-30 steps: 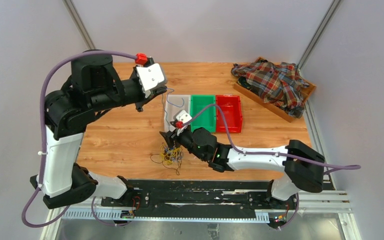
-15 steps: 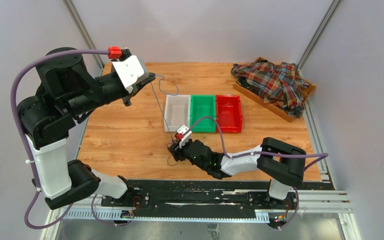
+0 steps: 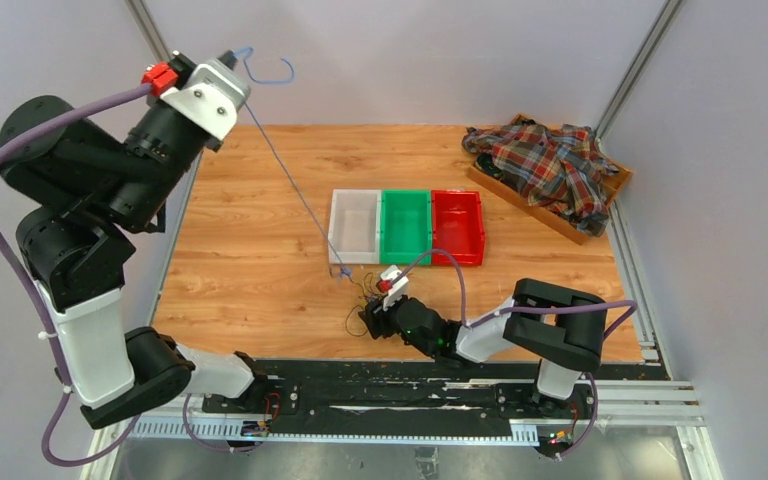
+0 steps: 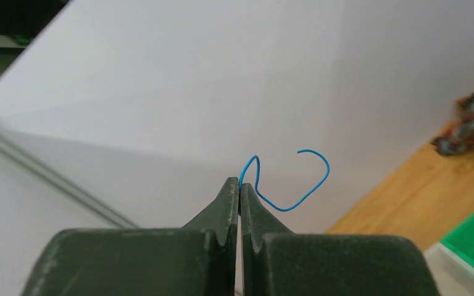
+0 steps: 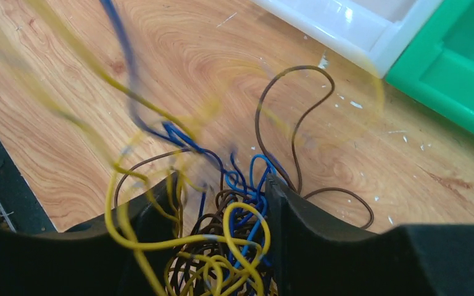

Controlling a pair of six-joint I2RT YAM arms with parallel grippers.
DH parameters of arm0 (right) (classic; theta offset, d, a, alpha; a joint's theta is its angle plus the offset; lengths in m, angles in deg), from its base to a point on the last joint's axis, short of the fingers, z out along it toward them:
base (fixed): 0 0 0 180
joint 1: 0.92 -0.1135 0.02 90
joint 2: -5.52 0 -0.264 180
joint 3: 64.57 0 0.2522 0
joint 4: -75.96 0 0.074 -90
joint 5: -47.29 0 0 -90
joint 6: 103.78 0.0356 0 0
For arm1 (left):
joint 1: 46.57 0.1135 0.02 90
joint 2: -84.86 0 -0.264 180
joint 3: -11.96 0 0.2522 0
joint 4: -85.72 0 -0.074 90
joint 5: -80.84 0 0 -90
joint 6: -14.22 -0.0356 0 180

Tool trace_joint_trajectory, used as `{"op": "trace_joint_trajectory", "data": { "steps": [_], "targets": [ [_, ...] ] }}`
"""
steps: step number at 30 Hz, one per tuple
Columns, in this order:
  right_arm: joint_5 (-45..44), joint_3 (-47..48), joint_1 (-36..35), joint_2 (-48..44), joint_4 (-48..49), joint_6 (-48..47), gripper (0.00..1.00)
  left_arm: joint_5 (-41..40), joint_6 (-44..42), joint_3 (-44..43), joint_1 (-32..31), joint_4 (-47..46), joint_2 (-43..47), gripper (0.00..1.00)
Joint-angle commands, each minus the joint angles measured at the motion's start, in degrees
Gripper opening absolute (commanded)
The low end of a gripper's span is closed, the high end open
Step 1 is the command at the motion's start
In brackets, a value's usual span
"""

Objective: Untangle the cables

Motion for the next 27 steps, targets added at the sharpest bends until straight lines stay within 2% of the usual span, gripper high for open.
{"op": "trace_joint_trajectory", "data": {
  "steps": [1,7,12,17,27],
  "targets": [
    [-2.4,-3.6,0.5,1.3,-1.2,2.3,0.53,-9.9,-9.5,1.8,-0.3,-21.4,2.5,0.0],
    [-3.6,-5.3,0.5,0.4,-1.0,2.8,0.51,-12.9,-12.9,12.1,-0.3,-32.3,6.5,0.0],
    [-4.0,-6.2,0.5,-3.4,-2.5,2.1,0.5,-10.7,-9.7,15.8,-0.3,-23.7,7.9,0.0],
    [-4.2,-5.6,0.5,-11.2,-7.1,0.3,0.55,-9.8,-7.2,27.2,-0.3,-21.8,12.6,0.01],
    [-1.0,-4.9,0.6,-26.3,-17.8,-2.6,0.65,-3.7,4.1,41.2,-0.3,-18.1,14.9,0.0]
  ]
}}
